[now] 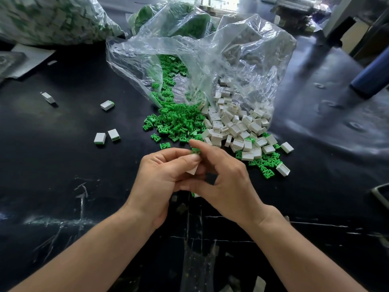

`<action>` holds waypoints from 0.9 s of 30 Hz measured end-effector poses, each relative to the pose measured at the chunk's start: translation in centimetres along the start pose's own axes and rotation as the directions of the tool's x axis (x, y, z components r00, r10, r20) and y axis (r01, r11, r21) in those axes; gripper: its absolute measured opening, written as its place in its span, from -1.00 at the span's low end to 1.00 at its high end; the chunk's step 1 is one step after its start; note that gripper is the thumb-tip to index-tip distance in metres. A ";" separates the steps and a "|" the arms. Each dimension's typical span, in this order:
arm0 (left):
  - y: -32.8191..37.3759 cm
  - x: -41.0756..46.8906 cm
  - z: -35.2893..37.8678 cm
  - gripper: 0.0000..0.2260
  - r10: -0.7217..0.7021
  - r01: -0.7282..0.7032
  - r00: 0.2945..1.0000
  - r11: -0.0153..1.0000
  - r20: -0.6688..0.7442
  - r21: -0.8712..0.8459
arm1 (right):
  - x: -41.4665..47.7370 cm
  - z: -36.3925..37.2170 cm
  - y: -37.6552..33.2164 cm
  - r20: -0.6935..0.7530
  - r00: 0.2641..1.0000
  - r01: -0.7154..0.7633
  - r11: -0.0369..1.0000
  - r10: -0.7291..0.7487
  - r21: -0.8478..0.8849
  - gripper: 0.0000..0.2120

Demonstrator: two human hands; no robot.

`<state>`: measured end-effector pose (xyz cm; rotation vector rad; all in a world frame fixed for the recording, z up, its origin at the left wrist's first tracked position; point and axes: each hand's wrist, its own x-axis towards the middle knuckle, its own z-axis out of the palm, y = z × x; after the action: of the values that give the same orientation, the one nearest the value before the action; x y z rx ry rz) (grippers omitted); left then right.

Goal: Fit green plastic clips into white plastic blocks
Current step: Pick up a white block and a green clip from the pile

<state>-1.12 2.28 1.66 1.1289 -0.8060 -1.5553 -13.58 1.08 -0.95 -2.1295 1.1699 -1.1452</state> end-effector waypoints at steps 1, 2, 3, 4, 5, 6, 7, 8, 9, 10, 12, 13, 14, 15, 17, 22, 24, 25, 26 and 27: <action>0.0 -0.1 0.1 -0.89 -0.002 0.002 1.000 1.000 0.001 -0.009 | 0.0 0.1 0.0 -0.011 1.000 0.002 1.000 -0.002 -0.012 -0.45; 0.0 -0.1 0.1 -0.89 -0.004 0.004 1.000 1.000 0.000 -0.010 | 0.0 0.1 0.0 -0.023 1.000 0.003 1.000 -0.004 -0.011 -0.47; 0.0 -0.1 0.1 -0.88 -0.004 0.004 1.000 1.000 0.000 -0.008 | 0.0 0.2 -0.1 -0.030 0.999 0.012 1.000 -0.012 -0.010 -0.47; 0.0 -0.1 0.1 -0.87 -0.002 0.002 1.000 1.000 0.002 -0.003 | 0.0 0.2 -0.1 -0.033 0.999 0.024 1.000 -0.024 -0.010 -0.47; 0.0 -0.1 0.1 -0.87 0.000 0.000 1.000 1.000 0.002 0.000 | 0.0 0.2 -0.1 -0.033 0.999 0.032 0.999 -0.032 -0.010 -0.47; -0.1 -0.1 0.0 -0.86 0.002 -0.002 1.000 1.000 0.000 -0.003 | 0.0 0.1 0.0 -0.033 0.999 0.034 0.999 -0.034 -0.007 -0.48; -0.1 -0.1 0.0 -0.86 0.002 -0.002 1.000 1.000 -0.001 -0.012 | 0.1 0.0 0.0 -0.034 0.999 0.036 0.999 -0.036 -0.007 -0.50; -0.1 -0.2 0.0 -0.86 0.003 -0.003 1.000 1.000 0.001 -0.026 | 0.1 0.0 0.1 -0.036 0.998 0.043 0.999 -0.044 -0.019 -0.52; -0.2 -0.2 0.0 -0.86 0.005 -0.005 1.000 0.999 0.004 -0.040 | 0.2 0.0 0.2 -0.042 0.997 0.056 0.997 -0.058 -0.046 -0.53; -0.2 -0.2 0.1 -0.86 0.007 -0.007 1.000 0.999 0.004 -0.047 | 0.2 0.0 0.2 -0.049 0.996 0.070 0.995 -0.074 -0.077 -0.54; -0.3 -0.2 0.1 -0.86 0.007 -0.007 1.000 0.999 0.000 -0.051 | 0.2 0.1 0.2 -0.060 0.993 0.093 0.989 -0.100 -0.116 -0.55; -0.3 -0.2 0.1 -0.85 0.006 -0.006 1.000 0.999 -0.002 -0.053 | 0.2 0.1 0.2 -0.060 0.992 0.106 0.986 -0.115 -0.128 -0.55; -0.3 -0.2 0.1 -0.83 0.004 -0.005 1.000 0.999 -0.006 -0.054 | 0.2 0.2 0.1 -0.059 0.989 0.125 0.981 -0.135 -0.147 -0.56; -0.4 -0.2 0.1 -0.82 0.002 -0.003 1.000 0.999 -0.011 -0.052 | 0.1 0.2 0.1 -0.059 0.986 0.146 0.974 -0.158 -0.171 -0.56; -0.4 -0.2 0.1 -0.82 0.000 -0.001 1.000 0.999 -0.015 -0.041 | 0.1 0.2 0.2 -0.061 0.980 0.175 0.965 -0.191 -0.197 -0.56; -0.5 -0.3 0.2 -0.84 -0.006 0.004 1.000 0.997 -0.022 -0.077 | 0.0 0.7 0.4 -0.101 0.974 0.178 0.961 -0.202 -0.212 -0.60; -0.4 -0.3 0.3 -0.86 -0.010 0.008 1.000 0.995 -0.021 -0.098 | 0.0 0.8 0.3 -0.118 0.969 0.189 0.957 -0.218 -0.222 -0.65; -0.4 -0.3 0.3 -0.86 -0.014 0.012 1.000 0.994 -0.022 -0.105 | 0.0 0.8 0.3 -0.122 0.966 0.195 0.954 -0.227 -0.229 -0.68; -0.4 -0.3 0.2 -0.86 -0.018 0.015 1.000 0.994 -0.025 -0.106 | 0.0 0.9 0.2 -0.125 0.966 0.195 0.953 -0.228 -0.230 -0.69; -0.3 -0.3 0.2 -0.86 -0.019 0.016 0.999 0.995 -0.030 -0.101 | -0.1 1.0 0.1 -0.126 0.968 0.188 0.958 -0.219 -0.217 -0.69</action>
<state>-1.38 2.66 1.50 1.0865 -0.6909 -1.5714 -12.83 1.06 -1.62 -2.4018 1.1985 -1.3457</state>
